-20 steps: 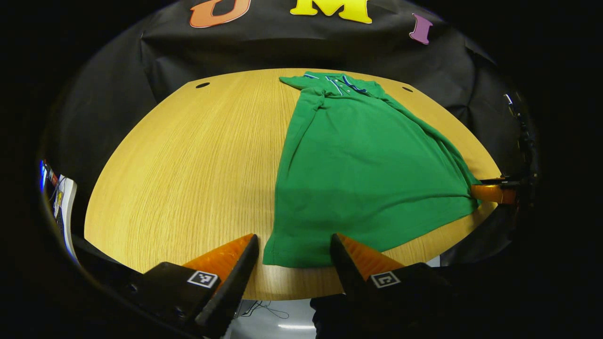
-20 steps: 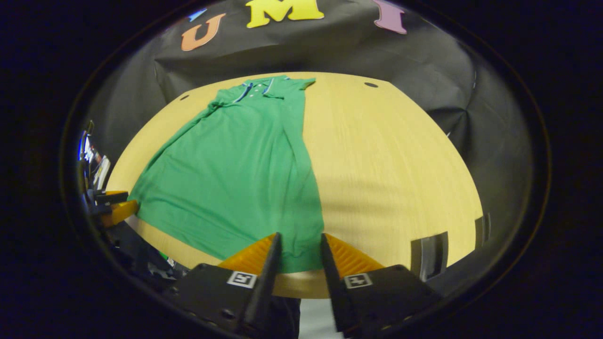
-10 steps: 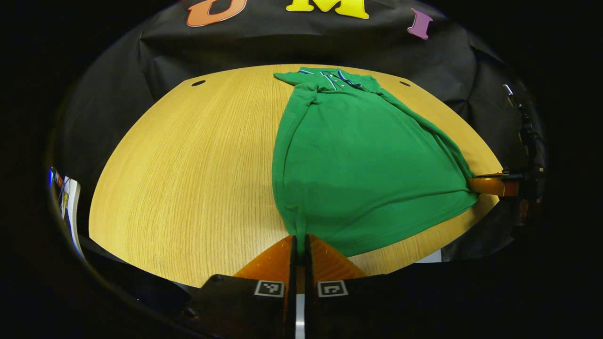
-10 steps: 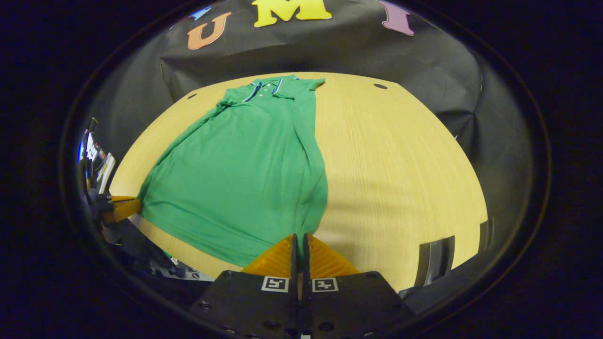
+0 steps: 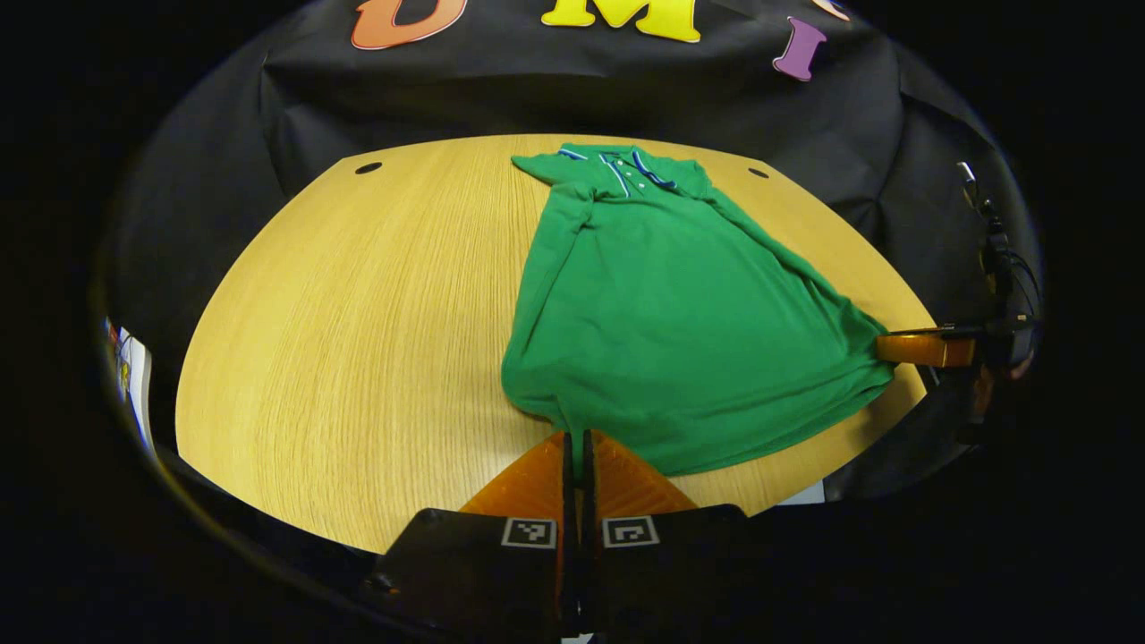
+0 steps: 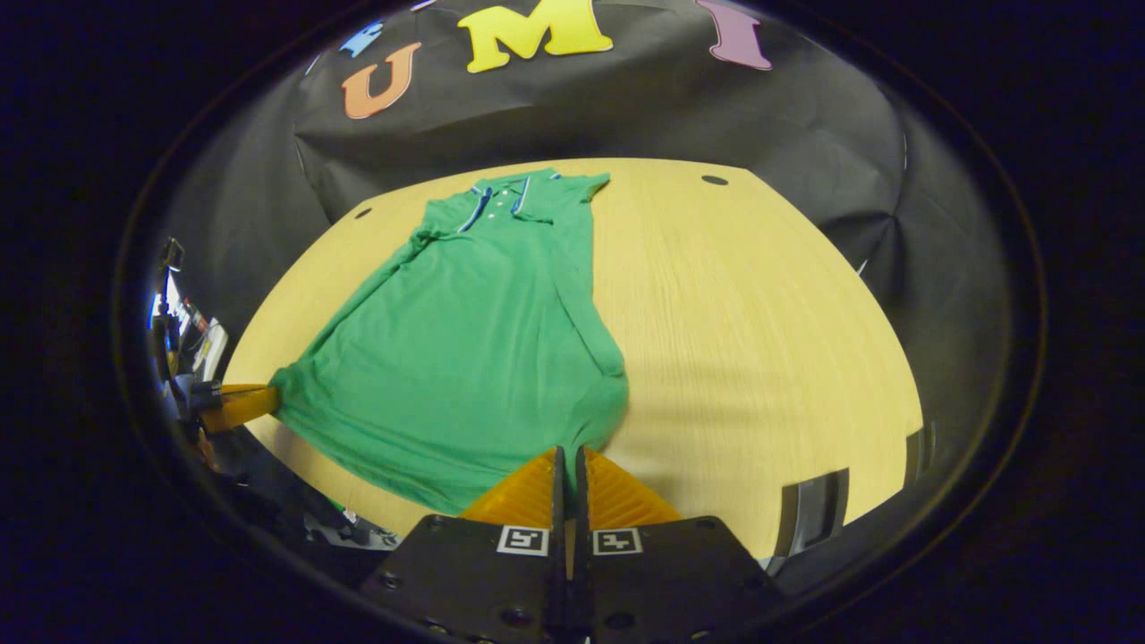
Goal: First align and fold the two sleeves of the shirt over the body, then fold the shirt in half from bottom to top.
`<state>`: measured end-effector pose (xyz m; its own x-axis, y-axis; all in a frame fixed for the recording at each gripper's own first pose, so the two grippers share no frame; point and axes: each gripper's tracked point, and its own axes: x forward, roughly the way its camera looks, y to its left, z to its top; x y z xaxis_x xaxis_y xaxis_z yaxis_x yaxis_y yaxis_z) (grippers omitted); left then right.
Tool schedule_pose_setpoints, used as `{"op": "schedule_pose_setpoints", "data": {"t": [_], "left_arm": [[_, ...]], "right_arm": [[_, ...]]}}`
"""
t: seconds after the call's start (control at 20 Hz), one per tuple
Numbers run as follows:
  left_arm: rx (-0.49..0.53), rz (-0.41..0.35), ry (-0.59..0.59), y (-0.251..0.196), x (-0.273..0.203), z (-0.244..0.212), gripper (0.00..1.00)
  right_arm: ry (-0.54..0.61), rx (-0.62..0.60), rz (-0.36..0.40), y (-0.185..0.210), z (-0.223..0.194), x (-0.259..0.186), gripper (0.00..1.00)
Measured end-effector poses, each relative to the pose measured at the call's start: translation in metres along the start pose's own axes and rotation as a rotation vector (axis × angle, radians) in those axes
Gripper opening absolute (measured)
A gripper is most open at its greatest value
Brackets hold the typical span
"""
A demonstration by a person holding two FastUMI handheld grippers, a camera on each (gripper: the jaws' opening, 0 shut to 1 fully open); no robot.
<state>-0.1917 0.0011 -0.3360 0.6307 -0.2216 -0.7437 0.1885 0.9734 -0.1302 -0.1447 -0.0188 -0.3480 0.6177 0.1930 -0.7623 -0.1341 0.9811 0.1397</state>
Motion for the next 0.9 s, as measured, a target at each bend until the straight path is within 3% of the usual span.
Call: {"op": "schedule_pose_setpoints", "data": {"t": [0.4,0.9], "left_arm": [[-0.057,-0.022,-0.161,-0.001,-0.012,0.1,0.06],[-0.035,-0.031,-0.327,0.001,-0.016,0.221,0.06]], "right_arm": [[-0.134,0.022,0.022,0.003,0.087,-0.02,0.04],[-0.297,0.023,0.045,0.002,0.215,-0.038,0.03]]}}
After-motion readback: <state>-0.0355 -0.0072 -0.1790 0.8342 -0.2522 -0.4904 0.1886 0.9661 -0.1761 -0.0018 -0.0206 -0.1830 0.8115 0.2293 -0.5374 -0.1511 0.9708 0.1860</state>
